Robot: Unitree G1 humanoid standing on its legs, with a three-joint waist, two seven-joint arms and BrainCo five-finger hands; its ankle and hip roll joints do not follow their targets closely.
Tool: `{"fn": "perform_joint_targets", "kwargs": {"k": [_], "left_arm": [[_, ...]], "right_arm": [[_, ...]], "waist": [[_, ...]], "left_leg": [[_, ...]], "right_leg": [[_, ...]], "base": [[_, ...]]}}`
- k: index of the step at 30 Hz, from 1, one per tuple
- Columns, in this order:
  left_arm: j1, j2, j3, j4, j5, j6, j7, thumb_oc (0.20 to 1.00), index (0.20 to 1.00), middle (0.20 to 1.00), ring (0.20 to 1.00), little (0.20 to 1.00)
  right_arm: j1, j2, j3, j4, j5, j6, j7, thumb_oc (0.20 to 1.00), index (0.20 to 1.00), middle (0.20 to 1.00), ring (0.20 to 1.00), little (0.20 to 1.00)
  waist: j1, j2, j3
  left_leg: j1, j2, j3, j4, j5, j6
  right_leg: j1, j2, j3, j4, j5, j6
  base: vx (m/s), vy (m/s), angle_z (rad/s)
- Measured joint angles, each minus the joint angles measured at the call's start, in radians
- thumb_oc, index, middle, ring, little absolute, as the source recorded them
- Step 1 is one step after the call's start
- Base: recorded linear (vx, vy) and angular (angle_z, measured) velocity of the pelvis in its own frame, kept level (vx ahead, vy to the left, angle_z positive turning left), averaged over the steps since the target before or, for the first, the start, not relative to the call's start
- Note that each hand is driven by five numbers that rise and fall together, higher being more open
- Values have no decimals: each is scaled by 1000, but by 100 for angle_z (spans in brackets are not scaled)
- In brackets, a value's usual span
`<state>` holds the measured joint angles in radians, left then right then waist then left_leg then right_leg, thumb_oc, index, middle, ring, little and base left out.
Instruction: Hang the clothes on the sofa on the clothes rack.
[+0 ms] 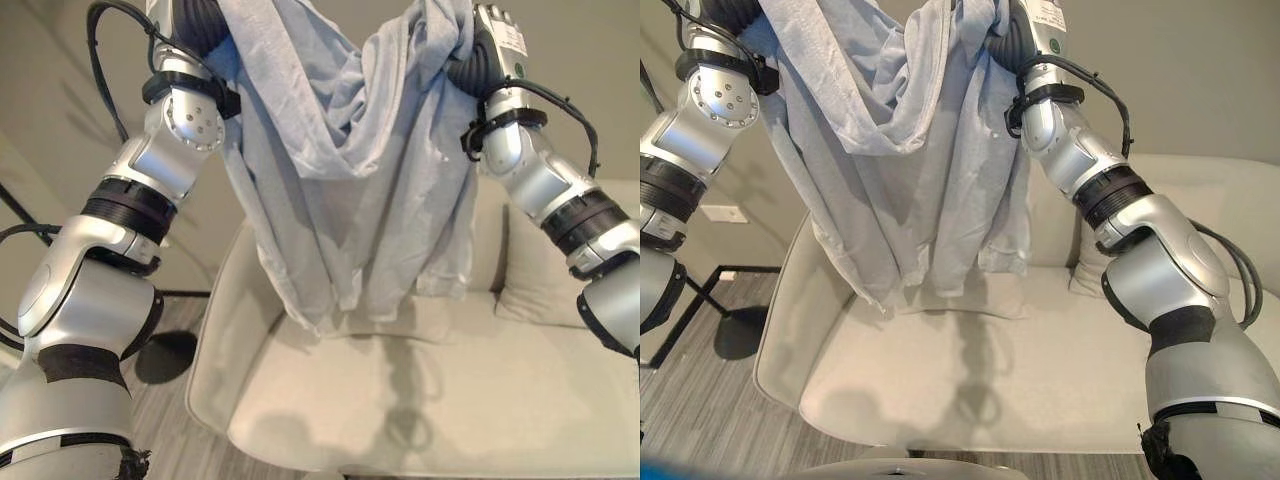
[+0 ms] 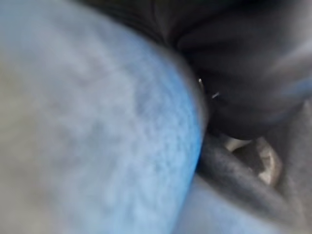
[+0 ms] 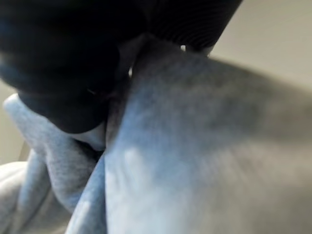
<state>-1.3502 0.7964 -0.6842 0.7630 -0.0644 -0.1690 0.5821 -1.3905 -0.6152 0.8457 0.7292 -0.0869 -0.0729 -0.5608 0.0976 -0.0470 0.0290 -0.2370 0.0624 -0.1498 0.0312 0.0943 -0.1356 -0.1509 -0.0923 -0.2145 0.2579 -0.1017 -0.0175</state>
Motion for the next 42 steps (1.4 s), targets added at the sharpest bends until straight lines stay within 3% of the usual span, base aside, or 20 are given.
{"fn": "perform_joint_targets", "kwargs": {"k": [1, 2, 4, 6, 8, 10, 11, 12, 14, 15, 16, 17, 18, 20, 21, 22, 23, 24, 32, 42], "left_arm": [[1, 0, 4, 2, 0, 0, 0, 200, 200, 200, 200, 200], [2, -7, 3, 24, 0, -4, 0, 200, 200, 200, 200, 200], [8, -7, 5, 32, 0, -4, 1, 200, 200, 200, 200, 200], [20, -8, 0, 45, 2, -5, 2, 200, 200, 200, 200, 200], [22, -12, -1, 64, 2, -5, 4, 200, 200, 200, 200, 200], [23, -20, -18, 73, 3, -5, 1, 200, 200, 200, 200, 200], [23, -33, -7, 82, 3, 0, -1, 200, 200, 200, 200, 200], [33, -79, -2, 96, 4, -8, 2, 200, 200, 200, 200, 200], [69, -139, -24, 117, 1, -1, -1, 200, 200, 200, 200, 200], [69, -113, -51, 104, 7, 5, -5, 200, 200, 200, 200, 200], [64, -66, -52, 86, 9, 9, -6, 200, 200, 200, 200, 200], [59, -23, -52, 57, 16, 8, -6, 200, 200, 200, 200, 200], [55, -29, -52, 57, 29, 16, -7, 200, 200, 200, 200, 200], [28, -39, -52, 51, 44, 17, -12, 200, 200, 200, 200, 200], [12, -30, -45, 40, 44, 17, -12, 200, 200, 200, 200, 200], [12, -38, -13, 38, 42, 17, -12, 200, 200, 200, 200, 200], [12, -36, -3, 40, 39, 18, -12, 200, 200, 200, 200, 200], [14, -40, 20, 52, 34, 18, -12, 200, 200, 200, 200, 200], [33, 31, 27, 32, 28, 44, -40, 200, 200, 200, 200, 200], [100, 32, 33, -7, 30, 46, -41, 200, 200, 200, 200, 200]], "right_arm": [[0, 1, -2, -7, 0, -1, 0, 200, 200, 200, 200, 200], [0, -2, -2, -8, 0, -1, 0, 200, 200, 200, 200, 200], [5, -8, -1, -8, 0, 0, -2, 200, 200, 200, 200, 200], [10, -26, -1, -18, -1, 1, -2, 200, 200, 200, 200, 200], [18, -37, -13, -36, -4, -4, -3, 200, 200, 200, 200, 200], [23, -58, -13, -62, -7, 0, -2, 200, 200, 200, 200, 200], [34, -75, -20, -83, -24, -3, 2, 200, 200, 200, 200, 200], [106, -91, -74, -115, -32, -7, 2, 200, 200, 200, 200, 200], [239, -81, -113, -119, -32, -9, 7, 200, 200, 200, 200, 200], [250, -58, -107, -124, -32, 6, 10, 200, 200, 200, 200, 200], [247, -20, -111, -144, -32, 5, 9, 200, 200, 200, 200, 200], [246, 0, -114, -169, -32, 1, 8, 200, 200, 200, 200, 200], [247, -2, -104, -166, -31, 3, 9, 200, 200, 200, 200, 200], [207, -30, -104, -134, -31, 3, 9, 200, 200, 200, 200, 200], [151, -51, -104, -109, -29, 3, 9, 200, 200, 200, 200, 200], [105, -62, -105, -88, -27, 1, 5, 200, 200, 200, 200, 200], [99, -65, -105, -84, -25, 1, 4, 200, 200, 200, 200, 200], [84, -74, -89, -76, -22, -7, 3, 200, 200, 200, 200, 200], [84, -74, -90, -82, -22, -19, 7, 200, 200, 200, 200, 200], [107, -68, -90, -77, -22, -18, 14, 200, 200, 200, 200, 200]], "waist": [[-9, -12, 6], [-15, -19, 12], [-32, -11, 18], [-43, 12, 18], [-59, 42, 21], [-62, 84, 18], [-69, 121, 17], [-76, 89, 24], [-71, 17, 30], [-62, -2, 37], [-57, -7, 47], [-41, -3, 73], [-41, -1, 78], [-29, 7, 84], [-5, 20, 97], [-4, 46, 110], [-4, 48, 110], [-1, 13, 98], [-5, 35, 70], [-9, 48, 12]], "left_leg": [[-2, 26, 7, 8, 0, -1], [21, 124, -17, 5, -1, -11], [72, 220, 11, 7, -1, -10], [132, 290, 0, 7, -6, -18], [159, 308, -2, 6, -10, -24], [163, 276, -31, 8, -16, -33], [180, 238, -26, 11, -66, -64], [164, 188, -10, 67, -111, -131], [110, 57, 9, 216, -173, -52], [67, 21, 45, 278, -213, -13], [13, 5, 93, 331, -223, 32], [-8, -6, 138, 329, -211, 72], [-3, -19, 145, 281, -179, 119], [23, -54, 134, 171, -109, 144], [39, -64, 136, 132, -91, 145], [60, -69, 113, 101, -87, 152], [67, -69, 104, 92, -82, 158], [103, -89, 88, 23, -23, 95], [123, -84, 118, -41, 5, 63], [158, -69, 100, -62, 50, 103]], "right_leg": [[3, -11, 0, -17, 8, -3], [12, -26, 3, -41, 33, 12], [39, -32, 2, -59, 36, 15], [76, -54, 6, -95, 66, 70], [91, -82, 8, -98, 69, 103], [93, -123, 20, -102, 95, 158], [99, -161, 32, -114, 114, 203], [90, -219, 47, -100, 150, 242], [96, -321, 69, -92, 208, 156], [52, -348, 82, -112, 310, 139], [-6, -358, 70, -149, 460, 85], [-63, -368, 5, -163, 584, 56], [-74, -355, -44, -121, 480, 147], [-23, -242, -21, -26, 212, 201], [17, -164, -13, -12, 85, 197], [72, -80, 11, -16, 15, 177], [78, -53, 13, 8, -9, 171], [123, 45, 97, 8, -100, 87], [164, 59, 140, -108, -34, 83], [207, 78, 119, -133, -38, 74]], "base": [[-67, 346, 13], [-30, 411, 8], [11, 478, 13], [22, 602, 15], [14, 639, 16], [-6, 557, 15], [-90, 670, 6], [-185, 800, 22], [-294, 542, 8], [-318, 641, -68], [-247, 597, -115], [-178, 516, -94], [-129, 433, -41], [-120, 384, 16], [-89, 259, 19], [-73, 238, 17], [-43, 109, 46], [-36, 94, 33], [51, -30, 3], [4, -6, 4]]}}
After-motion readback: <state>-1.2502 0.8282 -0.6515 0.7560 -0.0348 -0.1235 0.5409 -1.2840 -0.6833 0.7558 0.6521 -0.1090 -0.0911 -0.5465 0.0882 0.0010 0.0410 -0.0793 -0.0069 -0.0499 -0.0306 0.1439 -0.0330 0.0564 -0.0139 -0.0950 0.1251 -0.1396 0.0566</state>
